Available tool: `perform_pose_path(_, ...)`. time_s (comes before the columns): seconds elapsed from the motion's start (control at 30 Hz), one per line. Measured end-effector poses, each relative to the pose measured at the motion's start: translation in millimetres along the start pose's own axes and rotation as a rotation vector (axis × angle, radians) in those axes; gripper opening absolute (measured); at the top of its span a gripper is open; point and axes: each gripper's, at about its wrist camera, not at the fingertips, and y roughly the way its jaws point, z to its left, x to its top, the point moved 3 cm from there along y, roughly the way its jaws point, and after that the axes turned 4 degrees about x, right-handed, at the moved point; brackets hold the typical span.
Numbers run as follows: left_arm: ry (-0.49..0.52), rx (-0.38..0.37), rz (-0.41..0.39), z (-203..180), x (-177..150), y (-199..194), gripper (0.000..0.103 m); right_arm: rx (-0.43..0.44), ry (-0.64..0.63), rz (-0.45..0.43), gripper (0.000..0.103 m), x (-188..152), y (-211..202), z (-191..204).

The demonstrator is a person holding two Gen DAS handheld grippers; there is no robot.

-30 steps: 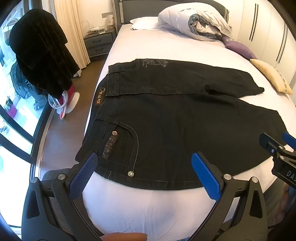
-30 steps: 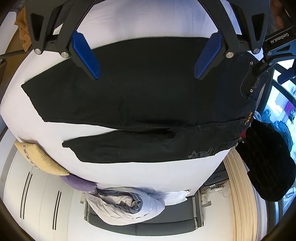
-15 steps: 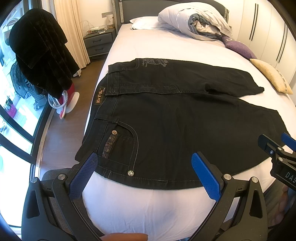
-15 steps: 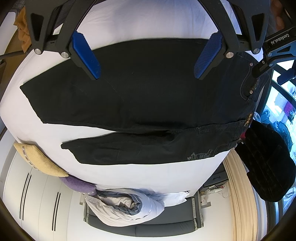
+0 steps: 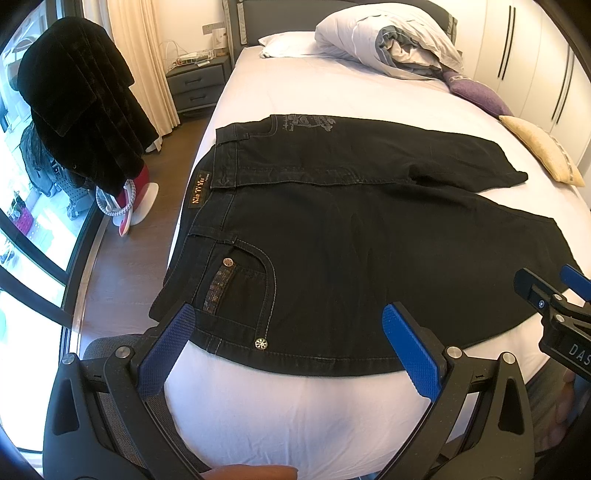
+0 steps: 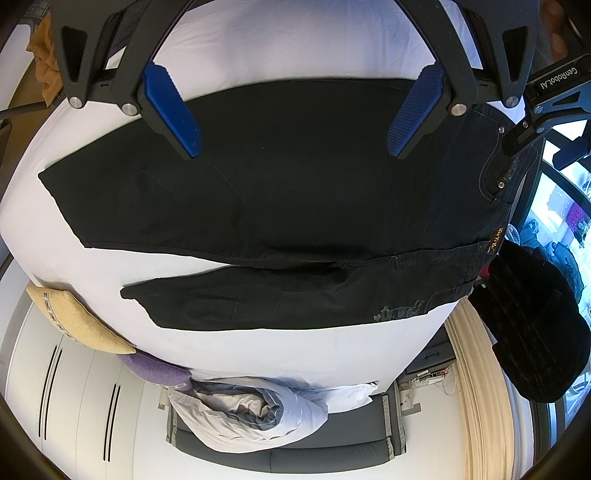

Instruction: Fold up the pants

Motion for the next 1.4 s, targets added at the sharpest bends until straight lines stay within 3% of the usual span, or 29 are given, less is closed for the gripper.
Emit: perform_pose_path(1.4,0.002,-0.008,0.012,-2,-13,5,0.103,0.011,0.003,0.018,0.103,-9,11,6)
